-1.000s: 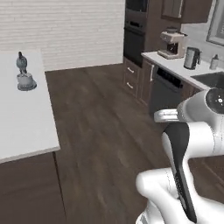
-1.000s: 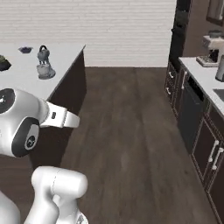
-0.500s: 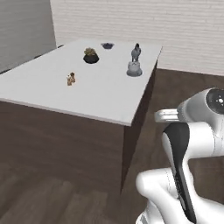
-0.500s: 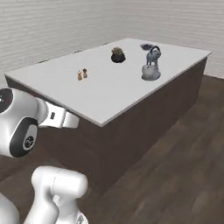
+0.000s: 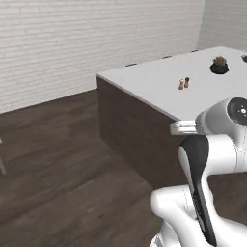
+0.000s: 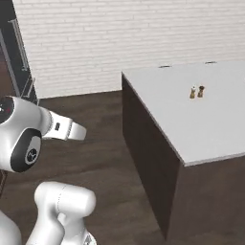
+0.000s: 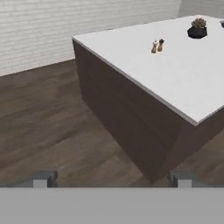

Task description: Navigate to the fridge.

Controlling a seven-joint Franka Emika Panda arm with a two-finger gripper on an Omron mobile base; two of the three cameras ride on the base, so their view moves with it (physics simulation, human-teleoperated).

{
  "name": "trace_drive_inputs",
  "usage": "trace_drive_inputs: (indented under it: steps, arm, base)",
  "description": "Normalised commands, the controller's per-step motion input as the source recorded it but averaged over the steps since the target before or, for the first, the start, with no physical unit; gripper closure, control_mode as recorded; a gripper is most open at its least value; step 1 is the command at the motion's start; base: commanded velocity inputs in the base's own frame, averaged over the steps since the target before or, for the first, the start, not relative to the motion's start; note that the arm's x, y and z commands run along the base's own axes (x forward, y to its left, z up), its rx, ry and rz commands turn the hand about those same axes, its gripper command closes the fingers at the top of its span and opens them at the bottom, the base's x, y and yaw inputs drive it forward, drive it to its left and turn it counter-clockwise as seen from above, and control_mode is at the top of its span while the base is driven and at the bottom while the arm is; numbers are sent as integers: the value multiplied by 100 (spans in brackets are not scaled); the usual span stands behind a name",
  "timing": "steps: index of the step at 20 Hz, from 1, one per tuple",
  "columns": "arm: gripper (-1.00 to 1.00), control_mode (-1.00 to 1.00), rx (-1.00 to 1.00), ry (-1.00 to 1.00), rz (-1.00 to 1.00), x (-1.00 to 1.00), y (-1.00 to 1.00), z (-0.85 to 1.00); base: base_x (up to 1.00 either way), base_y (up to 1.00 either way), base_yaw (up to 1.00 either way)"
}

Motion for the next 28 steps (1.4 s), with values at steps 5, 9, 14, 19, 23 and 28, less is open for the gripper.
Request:
trace_drive_inputs:
  steps: [5, 9, 14, 19, 23, 28]
  arm:
    - [-100, 100, 0, 0, 0, 0, 0, 0]
    - [-100, 100, 0, 0, 0, 0, 0, 0]
    - [-100, 100, 0, 0, 0, 0, 0, 0]
    - [-100, 100, 0, 0, 0, 0, 0, 0]
    - [-100, 100, 0, 0, 0, 0, 0, 0]
    - [-100, 100, 0, 0, 0, 0, 0, 0]
  base:
    - [65, 1, 80]
    - [100, 0, 44]
    - [100, 0, 48]
    - [100, -6, 49]
    - [100, -28, 50]
    - [100, -58, 53]
